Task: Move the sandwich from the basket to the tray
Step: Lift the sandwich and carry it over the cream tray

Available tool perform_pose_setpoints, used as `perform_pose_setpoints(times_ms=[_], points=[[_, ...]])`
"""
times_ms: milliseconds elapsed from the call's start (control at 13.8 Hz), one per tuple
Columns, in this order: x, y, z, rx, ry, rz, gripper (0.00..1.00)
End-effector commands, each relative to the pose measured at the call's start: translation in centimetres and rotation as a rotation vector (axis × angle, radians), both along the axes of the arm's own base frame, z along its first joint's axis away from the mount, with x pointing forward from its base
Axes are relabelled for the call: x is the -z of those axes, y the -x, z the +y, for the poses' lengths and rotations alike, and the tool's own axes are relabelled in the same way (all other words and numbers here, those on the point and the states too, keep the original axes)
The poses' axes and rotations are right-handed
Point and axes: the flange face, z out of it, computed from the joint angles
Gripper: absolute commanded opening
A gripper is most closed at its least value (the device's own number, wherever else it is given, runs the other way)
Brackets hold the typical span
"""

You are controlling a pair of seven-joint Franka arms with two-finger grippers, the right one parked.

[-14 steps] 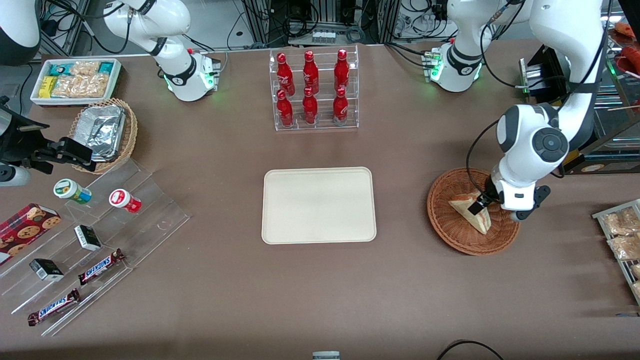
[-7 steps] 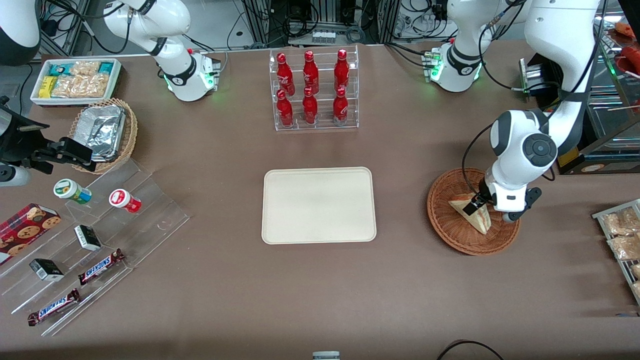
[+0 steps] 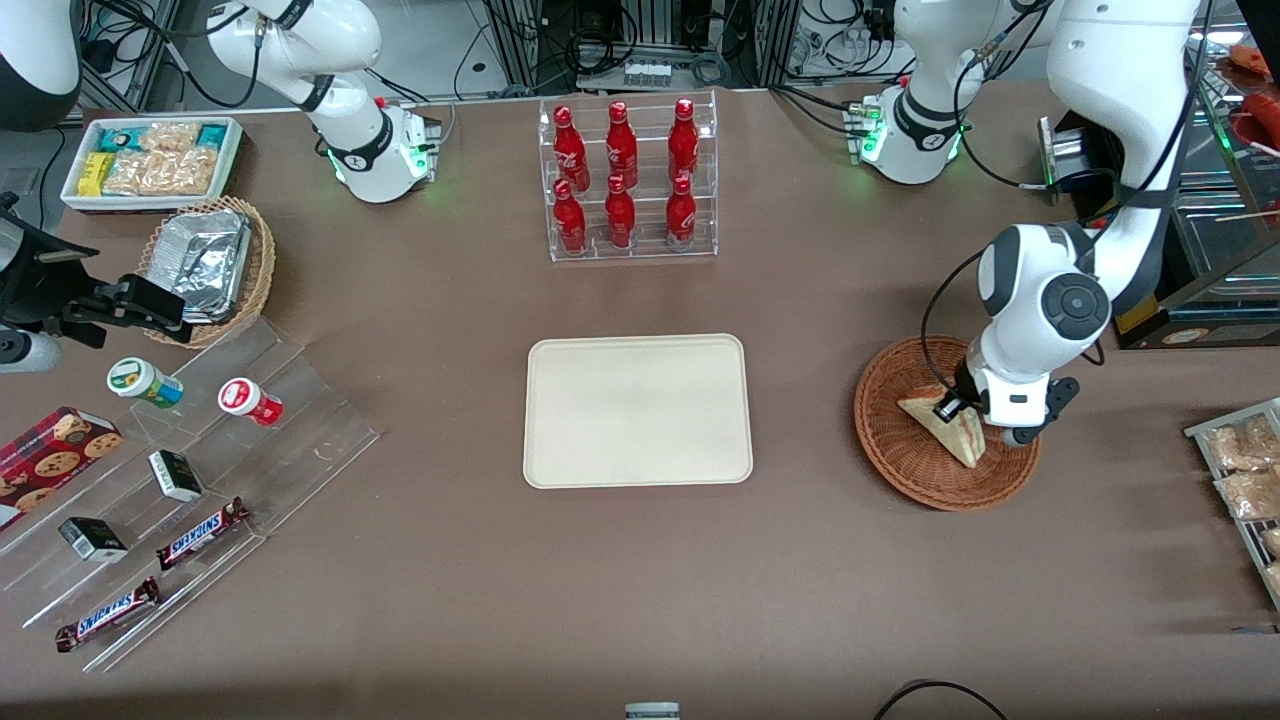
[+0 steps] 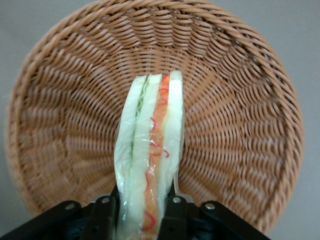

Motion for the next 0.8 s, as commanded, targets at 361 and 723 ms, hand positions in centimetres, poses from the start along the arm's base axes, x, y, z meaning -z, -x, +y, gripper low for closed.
perform_pose_setpoints(times_ms=[361,723], points=[[-15.0,-0.7,-20.0,0.294,-0.012,0.017,0.0],[-10.1,0.6,-36.9,0.505,0.007,-0.003,0.0]])
